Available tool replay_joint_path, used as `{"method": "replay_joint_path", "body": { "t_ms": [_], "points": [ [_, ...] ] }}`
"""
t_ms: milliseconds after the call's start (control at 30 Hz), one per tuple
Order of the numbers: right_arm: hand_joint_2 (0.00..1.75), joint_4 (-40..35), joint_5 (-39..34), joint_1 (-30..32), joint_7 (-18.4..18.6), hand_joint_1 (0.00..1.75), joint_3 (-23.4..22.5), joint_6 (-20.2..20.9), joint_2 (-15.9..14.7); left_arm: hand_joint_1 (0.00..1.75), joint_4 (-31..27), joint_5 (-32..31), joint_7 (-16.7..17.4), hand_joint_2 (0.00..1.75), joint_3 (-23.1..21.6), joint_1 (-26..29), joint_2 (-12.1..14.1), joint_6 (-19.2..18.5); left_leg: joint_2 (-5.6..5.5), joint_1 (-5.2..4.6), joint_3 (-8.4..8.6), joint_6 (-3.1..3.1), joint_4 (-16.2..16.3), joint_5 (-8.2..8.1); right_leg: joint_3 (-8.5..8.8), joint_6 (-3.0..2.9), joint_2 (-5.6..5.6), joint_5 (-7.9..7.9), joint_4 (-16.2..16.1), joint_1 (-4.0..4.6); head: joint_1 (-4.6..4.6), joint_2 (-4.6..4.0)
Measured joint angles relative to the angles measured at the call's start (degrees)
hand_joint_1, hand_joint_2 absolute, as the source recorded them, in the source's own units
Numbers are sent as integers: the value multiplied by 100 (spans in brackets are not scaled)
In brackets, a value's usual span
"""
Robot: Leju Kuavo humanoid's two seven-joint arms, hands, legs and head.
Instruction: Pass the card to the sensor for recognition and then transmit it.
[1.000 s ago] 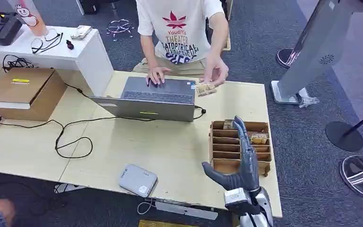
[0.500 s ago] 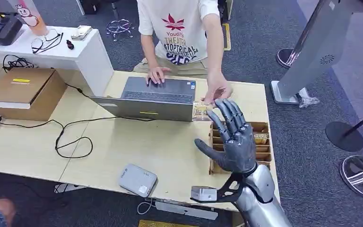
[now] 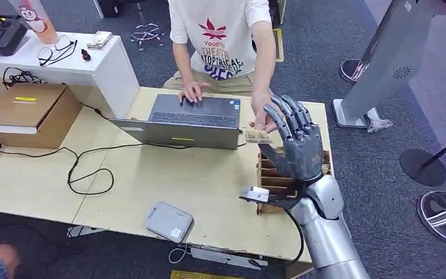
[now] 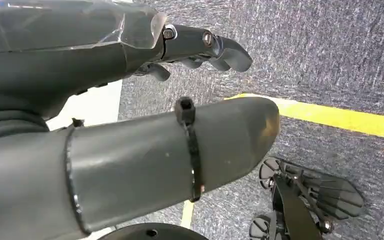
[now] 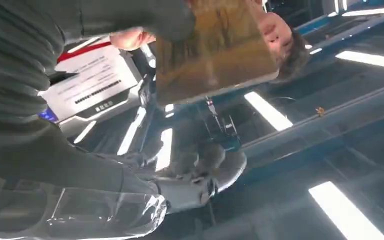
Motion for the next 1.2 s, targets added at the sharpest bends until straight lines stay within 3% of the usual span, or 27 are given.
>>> {"method": "replay_joint_path", "body": {
  "t_ms": [767,933,1033,1100,1133,1200],
  "points": [
    [175,306,-289,-10,7,175,-96,-2,199,0,0,-11,15,0,-20,5,22,-26,0,0,-1,0,0,0,0,0,0,0,0,0,2,0],
    [175,343,-501,-11,118,175,-77,-2,199,0,0,4,-114,0,-20,18,24,-55,0,0,-1,0,0,0,-1,0,0,0,0,0,2,0],
    [175,363,-919,-9,190,175,-31,-2,179,0,0,0,-149,0,-20,24,31,-85,0,0,0,0,0,0,-1,0,1,0,0,0,0,0],
    [175,378,-1679,-10,315,175,96,53,114,0,0,-7,-184,0,-20,29,35,-96,0,0,-1,0,0,0,-1,0,0,0,0,0,0,0],
    [175,372,-2302,-11,381,175,252,197,48,0,0,-7,-192,0,-20,30,39,-107,0,0,-1,0,0,0,0,0,-1,0,0,0,2,0],
    [175,262,-3576,4,540,175,510,880,-68,0,0,2,-203,0,-20,43,42,-129,1,-1,-1,0,0,0,-2,0,2,0,0,0,2,0]
  ]
}}
